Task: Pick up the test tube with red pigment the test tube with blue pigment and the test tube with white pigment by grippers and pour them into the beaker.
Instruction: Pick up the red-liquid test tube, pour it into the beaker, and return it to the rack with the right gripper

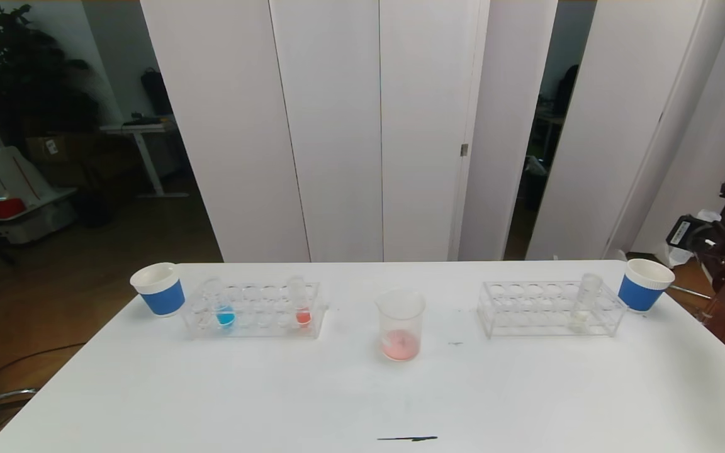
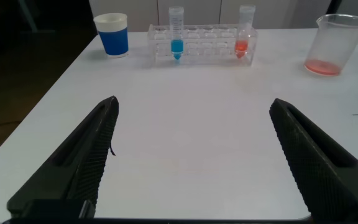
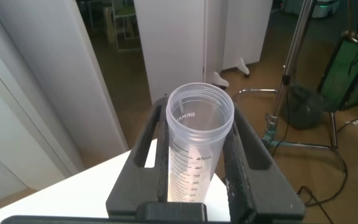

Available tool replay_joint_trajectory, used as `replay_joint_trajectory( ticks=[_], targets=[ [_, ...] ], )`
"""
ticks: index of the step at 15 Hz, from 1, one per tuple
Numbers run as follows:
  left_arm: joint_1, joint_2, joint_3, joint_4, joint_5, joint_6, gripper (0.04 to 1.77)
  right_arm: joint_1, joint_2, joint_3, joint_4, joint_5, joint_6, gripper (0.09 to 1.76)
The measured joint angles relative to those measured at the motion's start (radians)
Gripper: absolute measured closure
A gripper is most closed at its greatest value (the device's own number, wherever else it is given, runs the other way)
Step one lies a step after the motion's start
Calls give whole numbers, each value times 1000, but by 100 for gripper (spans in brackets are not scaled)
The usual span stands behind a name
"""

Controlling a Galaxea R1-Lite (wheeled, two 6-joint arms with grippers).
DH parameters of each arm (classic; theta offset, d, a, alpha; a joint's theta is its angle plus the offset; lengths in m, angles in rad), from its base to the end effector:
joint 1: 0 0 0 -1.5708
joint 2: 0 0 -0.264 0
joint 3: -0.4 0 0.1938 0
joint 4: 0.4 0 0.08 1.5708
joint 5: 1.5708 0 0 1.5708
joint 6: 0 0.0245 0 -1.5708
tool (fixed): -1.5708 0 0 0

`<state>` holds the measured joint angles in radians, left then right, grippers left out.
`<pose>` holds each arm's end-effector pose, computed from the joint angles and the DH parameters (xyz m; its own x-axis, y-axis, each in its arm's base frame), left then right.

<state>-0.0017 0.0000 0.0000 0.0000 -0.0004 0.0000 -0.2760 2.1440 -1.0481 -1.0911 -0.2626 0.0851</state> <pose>0.0190 0.0000 0.0755 1.0000 -0.0021 0.0000 0.0021 1.0000 0.0000 0.3789 -0.1139 0.0971 0.8584 -0.5129 -0.0046 0.5115 0.8552 0.0838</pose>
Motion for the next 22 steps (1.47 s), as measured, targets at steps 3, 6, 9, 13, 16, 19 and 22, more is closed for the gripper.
replay_joint_trajectory(
  ticks=[3, 6, 9, 13, 16, 19, 22],
  targets=[
    [0, 0, 0, 0, 0, 0, 7, -15, 54, 14, -10, -1, 22, 127],
    [0, 0, 0, 0, 0, 0, 7, 9, 89, 2, -24, 8, 42, 127],
    [0, 0, 0, 0, 0, 0, 7, 23, 104, -10, -39, 35, 42, 127],
    [0, 0, 0, 0, 0, 0, 7, 16, 130, -8, -39, 35, 42, 127],
    [0, 0, 0, 0, 0, 0, 7, 9, 141, -11, -39, 36, 43, 125],
    [0, 0, 0, 0, 0, 0, 7, 5, 144, -12, -37, 36, 42, 43],
    [0, 0, 0, 0, 0, 0, 7, 5, 140, -9, -31, 41, 20, 10]
  ],
)
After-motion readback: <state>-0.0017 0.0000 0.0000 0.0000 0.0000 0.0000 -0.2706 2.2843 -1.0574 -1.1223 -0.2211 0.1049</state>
